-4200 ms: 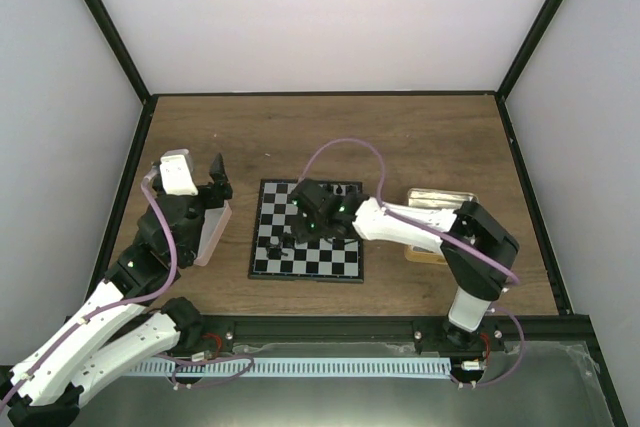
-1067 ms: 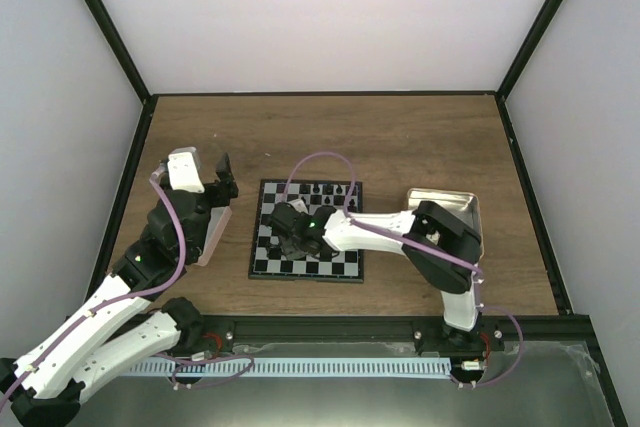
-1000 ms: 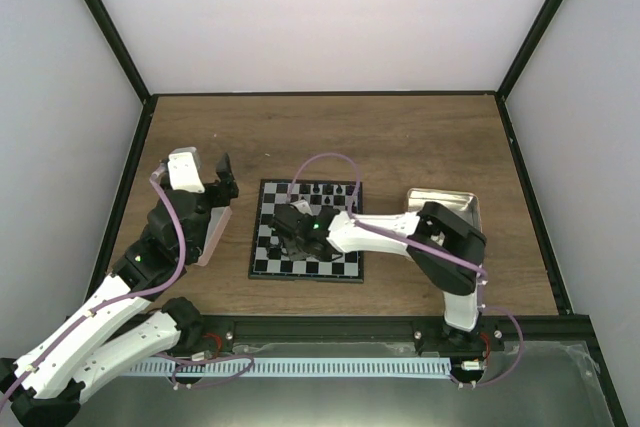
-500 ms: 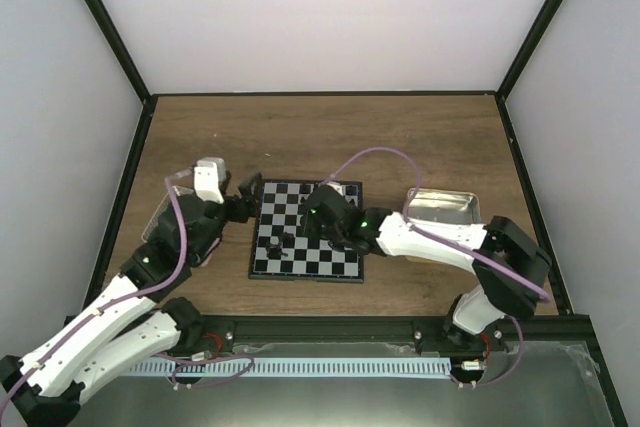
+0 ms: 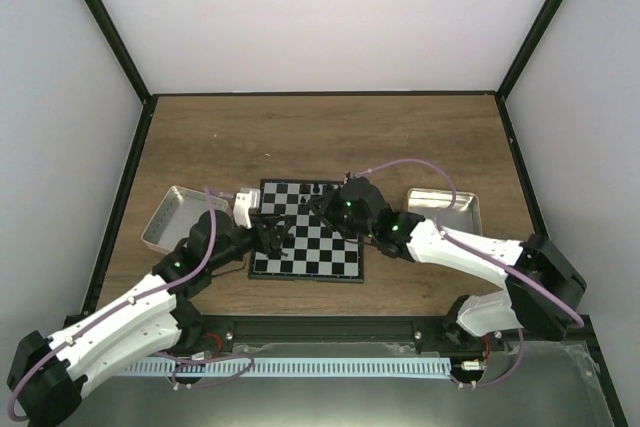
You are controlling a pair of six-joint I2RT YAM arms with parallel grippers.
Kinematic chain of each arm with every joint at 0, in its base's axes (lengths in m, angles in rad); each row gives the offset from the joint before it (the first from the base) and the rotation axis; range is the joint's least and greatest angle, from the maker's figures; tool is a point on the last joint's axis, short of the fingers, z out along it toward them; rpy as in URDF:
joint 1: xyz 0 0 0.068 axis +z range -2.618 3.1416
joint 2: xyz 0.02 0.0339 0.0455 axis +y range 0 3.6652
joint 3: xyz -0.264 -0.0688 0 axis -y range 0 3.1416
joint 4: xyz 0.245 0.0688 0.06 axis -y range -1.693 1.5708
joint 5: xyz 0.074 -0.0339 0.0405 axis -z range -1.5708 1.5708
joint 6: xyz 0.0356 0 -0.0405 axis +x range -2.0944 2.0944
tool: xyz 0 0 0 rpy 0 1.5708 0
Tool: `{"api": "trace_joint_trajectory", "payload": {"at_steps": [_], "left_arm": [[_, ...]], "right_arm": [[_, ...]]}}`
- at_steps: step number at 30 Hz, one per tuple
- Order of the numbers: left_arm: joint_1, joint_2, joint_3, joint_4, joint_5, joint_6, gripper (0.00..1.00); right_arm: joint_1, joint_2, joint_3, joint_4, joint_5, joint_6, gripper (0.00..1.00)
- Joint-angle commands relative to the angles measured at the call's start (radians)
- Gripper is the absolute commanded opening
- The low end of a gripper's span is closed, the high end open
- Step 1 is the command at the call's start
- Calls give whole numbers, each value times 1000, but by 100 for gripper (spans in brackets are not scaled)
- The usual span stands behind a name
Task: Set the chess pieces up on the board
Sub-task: Place the chess piece on the chessboard.
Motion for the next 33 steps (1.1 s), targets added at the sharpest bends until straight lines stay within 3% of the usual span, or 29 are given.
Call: {"api": "trace_joint_trajectory", "payload": {"at_steps": [1,21,25,30,33], "left_arm": [[-9,36,-23,176,89,-59,54],[-18,177,-30,282,94,-60,35],[-19,186,-28,291,92,-60,24],[-18,193,-30,293,85,-60,19],[-18,191,-32,285,68,-60,9]], "right_arm": [[-11,-32,-41,81,-45,136,16],[-19,2,-91,207,-196,244,16],[-19,8,-97,216,-210,251,16],[-19,10,-106,229,-216,261,16],[-18,10,-107,232,-219,260,16]]}}
